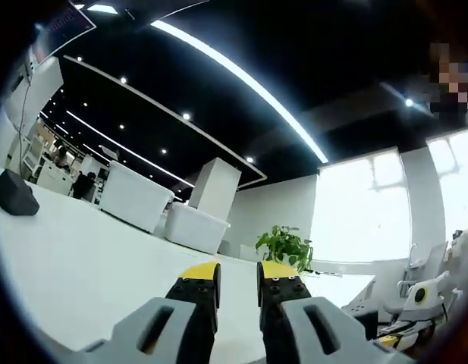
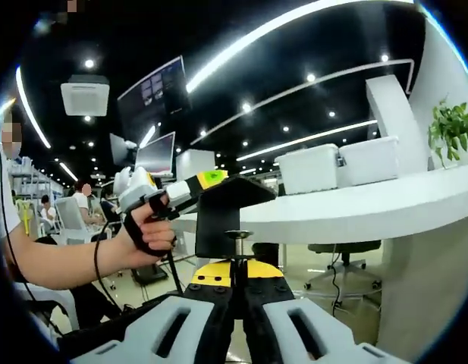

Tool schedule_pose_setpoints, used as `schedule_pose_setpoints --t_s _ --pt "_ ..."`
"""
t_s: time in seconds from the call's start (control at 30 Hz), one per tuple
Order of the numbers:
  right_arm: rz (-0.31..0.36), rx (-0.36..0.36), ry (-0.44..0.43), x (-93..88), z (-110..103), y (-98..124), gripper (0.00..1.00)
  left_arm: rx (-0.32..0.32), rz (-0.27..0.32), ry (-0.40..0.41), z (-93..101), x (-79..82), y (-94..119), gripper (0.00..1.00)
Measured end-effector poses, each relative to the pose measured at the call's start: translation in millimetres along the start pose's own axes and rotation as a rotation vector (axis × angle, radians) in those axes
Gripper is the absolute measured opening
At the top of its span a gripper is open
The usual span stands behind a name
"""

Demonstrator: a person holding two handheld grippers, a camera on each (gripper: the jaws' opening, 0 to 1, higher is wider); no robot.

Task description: Clamp the fixed fixture on the desktop, loosen the retaining clip, secure it to the edge of the desk, and tighten the retaining clip.

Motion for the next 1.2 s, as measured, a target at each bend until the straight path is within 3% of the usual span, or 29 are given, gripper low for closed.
schedule_pose_setpoints --t_s 0.17,0.23,0.77,1.2 --pt "0.002 -0.023 -0.052 -9.7 10 -5 0.0 -0.027 -0.032 -0.019 9.4 -8.3 -3 0.19" --pt "-0.023 -0.021 -0.025 -14.9 12 -6 0.0 -0.036 -0.037 -0.029 13.0 -9.7 -4 0.19" --pt "0.01 -0.043 -0.071 -17.3 33 -19 0.0 -0.071 -0.072 -0.038 35.0 -31.6 -3 0.19" --pt "0.036 -0.041 -0.066 -22.6 39 -25 0.0 -0.104 -0.091 -0.058 47.6 -32.0 0 0.19"
Point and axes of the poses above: the point that each gripper's makers call its tool centre point, and the gripper's own axes: y roughly backward along the fingers, z roughly to its right, x roughly out of its top, the point moved 1 cm from there along y, roughly backward along the fingers, and after that the axes turned 1 degree about -x, right-handed, at the moved point
